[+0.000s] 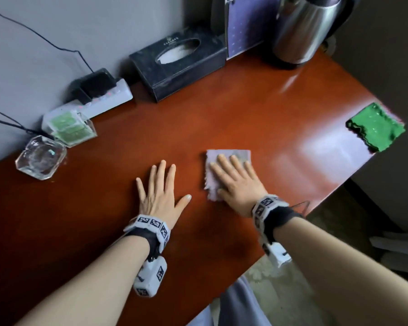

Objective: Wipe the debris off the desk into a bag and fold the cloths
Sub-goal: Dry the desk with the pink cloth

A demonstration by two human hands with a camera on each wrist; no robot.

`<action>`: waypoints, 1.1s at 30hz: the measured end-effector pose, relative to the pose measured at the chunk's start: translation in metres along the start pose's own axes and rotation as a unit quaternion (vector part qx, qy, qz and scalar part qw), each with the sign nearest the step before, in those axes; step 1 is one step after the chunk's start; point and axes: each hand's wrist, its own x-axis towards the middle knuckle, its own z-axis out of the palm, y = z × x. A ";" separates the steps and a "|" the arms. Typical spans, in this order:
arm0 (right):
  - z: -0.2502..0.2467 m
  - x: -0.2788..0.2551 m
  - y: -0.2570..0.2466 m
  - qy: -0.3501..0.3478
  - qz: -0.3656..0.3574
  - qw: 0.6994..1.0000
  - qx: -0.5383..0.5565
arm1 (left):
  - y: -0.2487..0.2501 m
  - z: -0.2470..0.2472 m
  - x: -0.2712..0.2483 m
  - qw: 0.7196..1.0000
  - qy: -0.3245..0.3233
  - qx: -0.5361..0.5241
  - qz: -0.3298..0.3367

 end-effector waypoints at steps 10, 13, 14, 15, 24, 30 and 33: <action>-0.025 0.055 0.040 0.043 0.265 0.958 0.105 | -0.058 -0.016 0.025 0.997 -0.009 -0.030 -0.072; -0.022 0.061 0.037 0.067 0.283 0.952 0.097 | -0.058 -0.011 0.024 0.996 0.008 -0.040 -0.076; -0.021 0.062 0.036 0.071 0.286 0.951 0.098 | -0.058 -0.009 0.024 0.996 0.010 -0.037 -0.077; -0.020 0.063 0.034 0.076 0.287 0.950 0.096 | -0.058 -0.008 0.023 0.997 0.012 -0.028 -0.077; -0.012 0.100 -0.077 0.062 0.106 0.992 0.027 | -0.057 -0.007 0.025 0.997 0.002 0.003 -0.076; -0.011 0.115 -0.114 0.031 -0.045 0.998 -0.030 | -0.057 -0.006 0.025 0.997 0.003 0.004 -0.080; -0.016 0.094 -0.085 0.014 -0.060 0.997 -0.046 | -0.056 -0.008 0.024 0.997 -0.004 0.000 -0.081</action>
